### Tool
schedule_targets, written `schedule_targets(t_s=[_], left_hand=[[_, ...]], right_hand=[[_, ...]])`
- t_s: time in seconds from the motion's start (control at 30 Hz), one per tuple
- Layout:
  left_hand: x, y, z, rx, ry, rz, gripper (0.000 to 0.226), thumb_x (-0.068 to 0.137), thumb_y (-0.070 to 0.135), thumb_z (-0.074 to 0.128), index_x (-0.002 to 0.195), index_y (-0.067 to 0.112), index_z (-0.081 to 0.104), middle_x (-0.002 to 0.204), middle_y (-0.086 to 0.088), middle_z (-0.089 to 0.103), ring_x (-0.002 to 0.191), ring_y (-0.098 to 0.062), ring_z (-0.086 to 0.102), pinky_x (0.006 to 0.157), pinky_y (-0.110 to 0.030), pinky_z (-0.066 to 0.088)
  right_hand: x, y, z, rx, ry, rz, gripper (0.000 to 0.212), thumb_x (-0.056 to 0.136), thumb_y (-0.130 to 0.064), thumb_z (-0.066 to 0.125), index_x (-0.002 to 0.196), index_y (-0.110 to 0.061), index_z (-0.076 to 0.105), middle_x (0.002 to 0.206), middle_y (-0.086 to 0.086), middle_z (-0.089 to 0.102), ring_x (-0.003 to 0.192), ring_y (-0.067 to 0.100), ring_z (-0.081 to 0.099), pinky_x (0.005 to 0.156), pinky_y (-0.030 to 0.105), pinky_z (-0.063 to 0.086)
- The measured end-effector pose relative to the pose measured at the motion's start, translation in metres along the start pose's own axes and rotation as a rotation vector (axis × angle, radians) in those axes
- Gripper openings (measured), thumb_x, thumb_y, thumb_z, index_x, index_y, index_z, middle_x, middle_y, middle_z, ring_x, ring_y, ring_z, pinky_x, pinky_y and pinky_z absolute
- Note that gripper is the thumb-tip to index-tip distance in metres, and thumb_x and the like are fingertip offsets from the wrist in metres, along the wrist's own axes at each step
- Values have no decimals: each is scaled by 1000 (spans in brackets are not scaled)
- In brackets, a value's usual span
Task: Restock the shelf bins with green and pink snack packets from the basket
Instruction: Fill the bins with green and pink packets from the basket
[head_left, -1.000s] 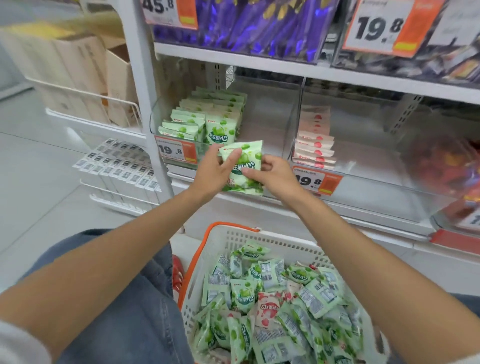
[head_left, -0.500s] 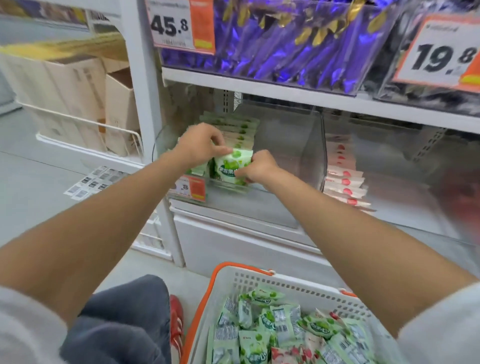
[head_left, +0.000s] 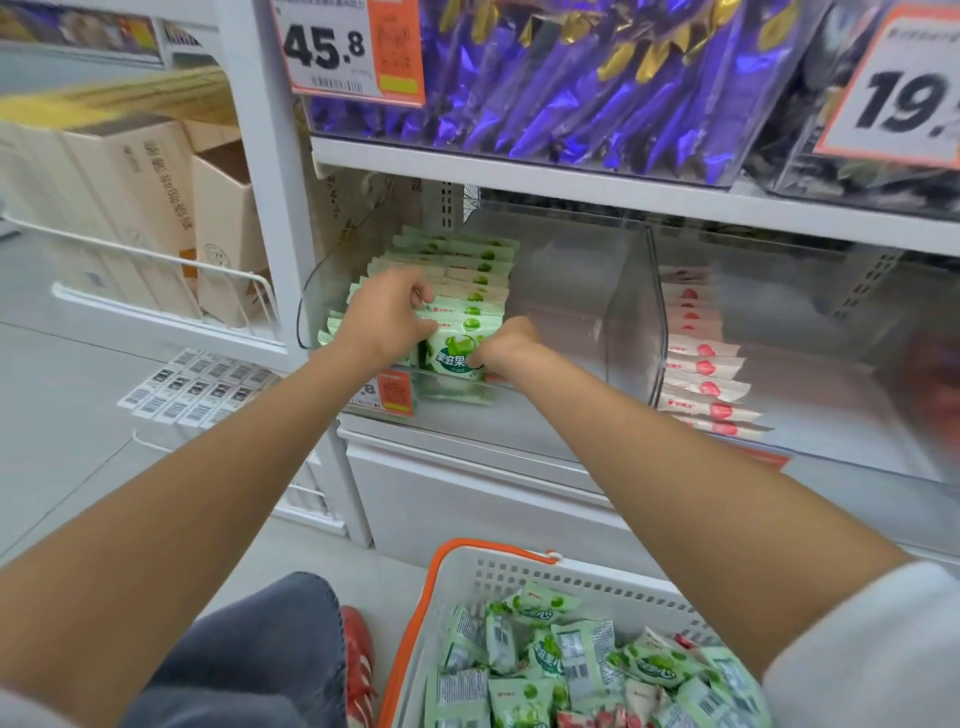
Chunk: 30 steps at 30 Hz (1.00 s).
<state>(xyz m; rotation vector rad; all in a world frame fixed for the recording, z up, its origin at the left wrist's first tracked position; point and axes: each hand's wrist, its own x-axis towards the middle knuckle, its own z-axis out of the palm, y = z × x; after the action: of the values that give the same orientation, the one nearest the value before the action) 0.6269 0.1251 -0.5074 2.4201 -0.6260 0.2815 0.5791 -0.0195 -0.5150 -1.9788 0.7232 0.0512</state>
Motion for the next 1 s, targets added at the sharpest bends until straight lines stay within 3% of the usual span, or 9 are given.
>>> schedule_targets(t_s=[0.13,0.27,0.37,0.47,0.57,0.67,0.73,0.83,1.0], left_hand=[[-3,4,-2,24,-48,8,5,86,15,69,83,14,65,74,2,63,77,-20,63,73,-37,55],[-14,13,-3,95,10,42,12,91,23,60,85,16,67,80,2,68,79,-20,63,74,-38,54],[-35,35,-4,128,92,134,12,91,20,57,85,17,67,84,5,67,81,-18,59,71,-34,50],[-65,65,-2,102,105,155,10,91,23,56,84,21,63,80,7,61,77,-17,54,63,-34,46],[-103,88,8,80,70,139,8,90,24,55,83,21,59,71,8,53,69,-17,53,59,-34,42],[-149,88,36,65,-133,30,6,88,25,56,81,24,56,70,7,53,70,-20,55,59,-34,41],[-182,75,61,115,-339,-61,9,88,25,55,79,27,54,78,3,61,79,-23,60,64,-32,44],[-232,46,96,263,-690,-148,9,90,23,54,90,22,63,105,-1,67,98,-21,62,82,-31,49],[-292,27,126,393,-1310,-219,14,95,24,56,108,19,55,116,-10,43,104,-25,48,83,-30,38]], right_hand=[[-7,2,-8,12,-80,0,39,81,-3,76,113,3,54,106,12,63,100,26,67,87,36,57],[-19,3,-17,-101,-52,-51,27,85,-11,73,102,-5,53,103,8,62,90,25,61,70,28,47],[-34,12,-27,-240,173,-272,30,86,-11,63,113,-8,51,114,8,61,102,29,59,71,30,42],[-61,32,-43,-351,360,-593,16,85,-8,55,100,-13,55,104,6,61,93,28,59,69,33,43],[-91,69,-56,-418,431,-801,8,85,-10,54,92,-14,56,95,6,60,84,29,58,66,37,44],[-118,132,-53,-511,314,-799,6,87,-15,55,93,-15,57,94,2,61,81,27,60,65,36,44],[-133,183,-45,-588,145,-658,9,93,-22,53,99,-18,58,97,0,63,83,23,61,65,32,42],[-152,270,-31,-655,-149,-405,13,96,-26,54,104,-18,60,95,0,65,85,20,61,66,28,42],[-171,369,-16,-637,-359,-128,11,94,-17,54,93,-18,65,91,-2,68,79,12,66,78,35,55]])
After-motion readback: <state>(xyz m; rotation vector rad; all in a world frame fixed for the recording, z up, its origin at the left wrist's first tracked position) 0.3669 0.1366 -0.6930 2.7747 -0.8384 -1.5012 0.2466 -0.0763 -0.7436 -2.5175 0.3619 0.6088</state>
